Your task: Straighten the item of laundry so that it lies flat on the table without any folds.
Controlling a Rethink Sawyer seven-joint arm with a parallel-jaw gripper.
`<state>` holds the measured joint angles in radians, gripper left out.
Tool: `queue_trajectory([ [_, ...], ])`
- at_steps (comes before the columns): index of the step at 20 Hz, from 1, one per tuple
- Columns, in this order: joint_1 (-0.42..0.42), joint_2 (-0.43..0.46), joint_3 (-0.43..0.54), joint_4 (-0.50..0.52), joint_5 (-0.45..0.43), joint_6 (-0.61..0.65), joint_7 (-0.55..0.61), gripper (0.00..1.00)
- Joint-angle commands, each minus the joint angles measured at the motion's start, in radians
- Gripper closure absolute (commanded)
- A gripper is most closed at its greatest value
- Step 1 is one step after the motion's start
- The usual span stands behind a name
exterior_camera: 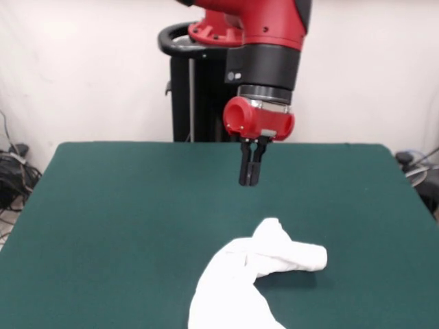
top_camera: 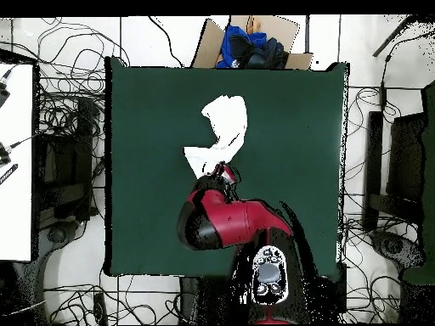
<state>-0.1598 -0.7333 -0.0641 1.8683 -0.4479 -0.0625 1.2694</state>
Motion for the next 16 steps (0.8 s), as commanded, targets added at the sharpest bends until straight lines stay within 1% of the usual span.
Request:
queue_trajectory([
  [1,-0.023,0.011,0.115,-0.033,-0.019,0.040,0.125,1.00],
  [6,-0.046,0.040,0.149,-0.048,-0.026,0.017,0.125,1.00],
  [8,-0.073,0.065,0.196,-0.062,-0.034,0.018,0.115,1.00],
  [10,-0.122,0.064,0.268,-0.049,-0.044,0.023,0.110,1.00],
  [11,-0.167,0.064,0.334,-0.035,-0.053,0.025,0.108,1.00],
  [13,-0.220,0.070,0.410,-0.016,-0.065,0.015,0.111,1.00],
  [16,-0.247,0.061,0.446,0.006,-0.070,-0.011,0.127,1.00],
])
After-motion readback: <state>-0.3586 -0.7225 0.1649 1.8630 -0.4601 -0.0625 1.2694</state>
